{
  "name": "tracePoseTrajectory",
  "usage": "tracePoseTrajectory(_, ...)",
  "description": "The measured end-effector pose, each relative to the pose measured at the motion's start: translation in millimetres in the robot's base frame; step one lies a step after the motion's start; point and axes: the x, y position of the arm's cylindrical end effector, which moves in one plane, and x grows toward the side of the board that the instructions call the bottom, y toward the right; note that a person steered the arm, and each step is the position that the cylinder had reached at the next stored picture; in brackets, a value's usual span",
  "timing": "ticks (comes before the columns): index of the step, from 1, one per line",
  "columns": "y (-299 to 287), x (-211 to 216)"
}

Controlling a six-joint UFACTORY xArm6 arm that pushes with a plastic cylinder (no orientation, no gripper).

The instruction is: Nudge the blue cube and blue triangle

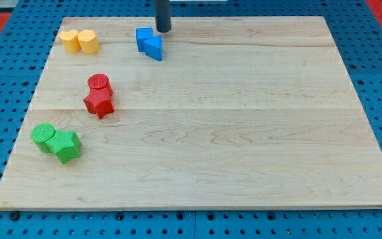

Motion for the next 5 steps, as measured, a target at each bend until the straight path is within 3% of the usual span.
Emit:
tracePoseTrajectory(4, -52, 63)
tracePoseTrajectory(5, -19, 67)
